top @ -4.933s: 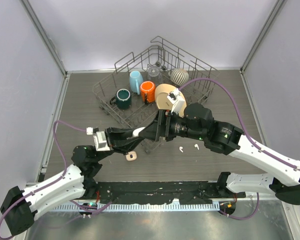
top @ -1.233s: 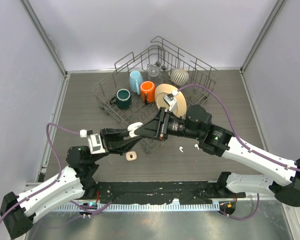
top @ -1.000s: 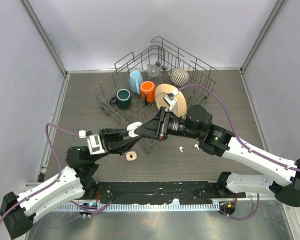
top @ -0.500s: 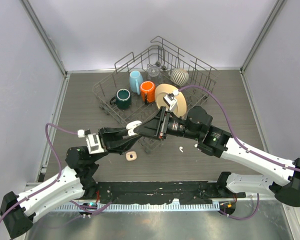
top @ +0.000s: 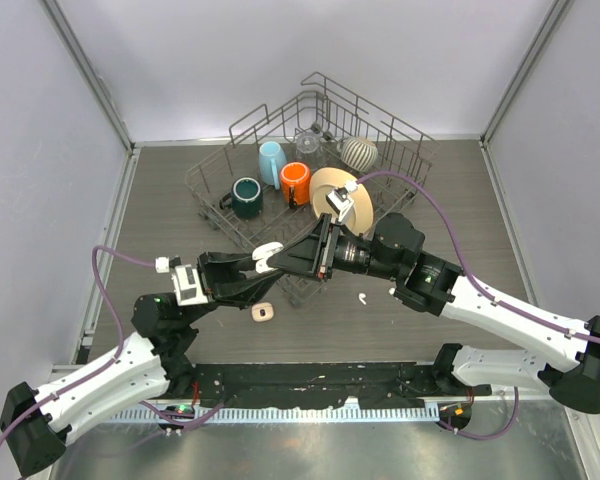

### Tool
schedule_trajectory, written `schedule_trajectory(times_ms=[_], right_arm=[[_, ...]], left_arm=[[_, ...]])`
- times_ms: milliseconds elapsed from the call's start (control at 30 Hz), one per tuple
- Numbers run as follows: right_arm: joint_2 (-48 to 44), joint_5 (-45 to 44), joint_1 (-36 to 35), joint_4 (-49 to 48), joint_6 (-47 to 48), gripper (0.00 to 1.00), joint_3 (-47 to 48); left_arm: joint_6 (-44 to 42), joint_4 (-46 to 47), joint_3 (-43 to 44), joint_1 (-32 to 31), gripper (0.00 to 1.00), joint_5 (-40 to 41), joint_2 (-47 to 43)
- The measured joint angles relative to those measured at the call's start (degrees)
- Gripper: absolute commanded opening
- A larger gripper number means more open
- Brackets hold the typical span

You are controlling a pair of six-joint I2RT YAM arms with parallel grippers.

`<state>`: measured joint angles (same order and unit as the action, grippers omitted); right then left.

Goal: Insert the wireless bluetooth earbuds into the charging case
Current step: Open the charging case.

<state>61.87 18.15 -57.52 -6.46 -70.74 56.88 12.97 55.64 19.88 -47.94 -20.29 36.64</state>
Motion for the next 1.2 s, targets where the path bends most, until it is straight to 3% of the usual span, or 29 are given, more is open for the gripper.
schedule_trajectory(times_ms=[633,733,933,1033,1100,1133,1200], right_arm=[[0.0,0.0,0.0,0.0,0.1,0.01,0.0],[0.0,-0.1,0.0,0.0,0.1,0.01,0.0],[0.0,-0.7,0.1,0.0,-0.2,0.01,0.0],[-0.1,-0.8,0.2,0.2,-0.2,0.01,0.0],[-0.2,-0.8,0.2,0.4,-0.1,0.11,0.0],[-0.2,-0.9,0.2,0.5,-0.1,0.27,0.0],[-0.5,-1.1,0.3,0.5,-0.1,0.43,-0.2]], left_arm=[[0.5,0.1,-0.1,0.0,0.44,0.9,0.2],[0.6,0.1,-0.1,0.0,0.38,0.9,0.2],[0.3,0.1,-0.1,-0.1,0.03,0.5,0.3],[0.2,0.4,-0.1,0.0,0.00,0.3,0.8],[0.1,0.7,-0.1,0.0,0.00,0.0,1.1],[0.1,0.9,-0.1,0.0,0.00,-0.2,1.3],[0.1,1.2,-0.1,0.0,0.00,-0.5,1.6]])
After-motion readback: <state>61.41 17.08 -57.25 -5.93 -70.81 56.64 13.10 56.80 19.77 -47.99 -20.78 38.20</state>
